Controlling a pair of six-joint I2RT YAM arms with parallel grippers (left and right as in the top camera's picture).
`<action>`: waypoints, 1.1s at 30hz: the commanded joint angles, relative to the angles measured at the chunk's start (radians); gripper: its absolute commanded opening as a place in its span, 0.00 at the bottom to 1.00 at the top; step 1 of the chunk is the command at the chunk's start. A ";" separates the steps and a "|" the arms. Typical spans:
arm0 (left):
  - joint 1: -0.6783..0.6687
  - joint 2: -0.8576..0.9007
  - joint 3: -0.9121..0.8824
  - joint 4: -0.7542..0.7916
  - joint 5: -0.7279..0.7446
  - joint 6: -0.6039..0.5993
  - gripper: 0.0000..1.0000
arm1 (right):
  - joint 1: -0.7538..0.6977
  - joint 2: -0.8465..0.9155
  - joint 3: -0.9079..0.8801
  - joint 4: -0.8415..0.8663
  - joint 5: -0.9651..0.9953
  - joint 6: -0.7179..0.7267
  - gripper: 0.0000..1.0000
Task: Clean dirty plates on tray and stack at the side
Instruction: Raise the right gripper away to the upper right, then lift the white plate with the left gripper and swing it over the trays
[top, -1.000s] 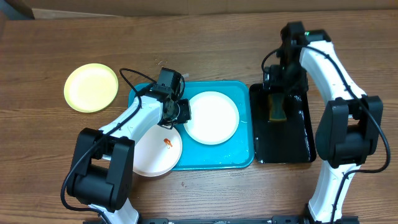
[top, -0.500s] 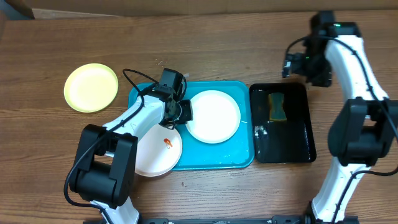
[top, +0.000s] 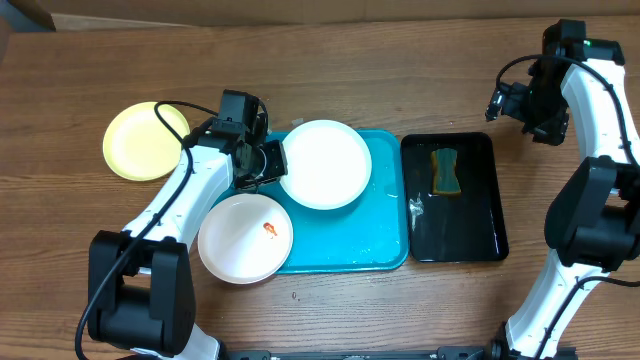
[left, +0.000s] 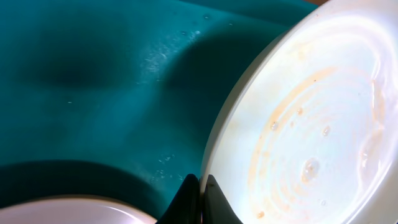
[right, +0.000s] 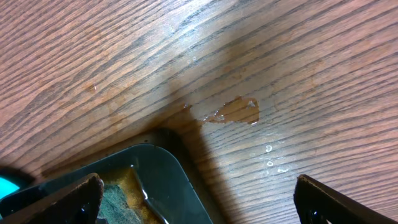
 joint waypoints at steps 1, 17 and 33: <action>-0.005 -0.018 0.032 -0.008 0.032 0.055 0.04 | -0.003 -0.006 0.019 0.003 -0.002 0.008 1.00; -0.285 -0.018 0.294 -0.066 -0.339 0.018 0.04 | -0.003 -0.006 0.019 0.003 -0.002 0.008 1.00; -0.802 -0.004 0.294 0.153 -1.113 0.190 0.04 | -0.003 -0.006 0.019 0.003 -0.002 0.008 1.00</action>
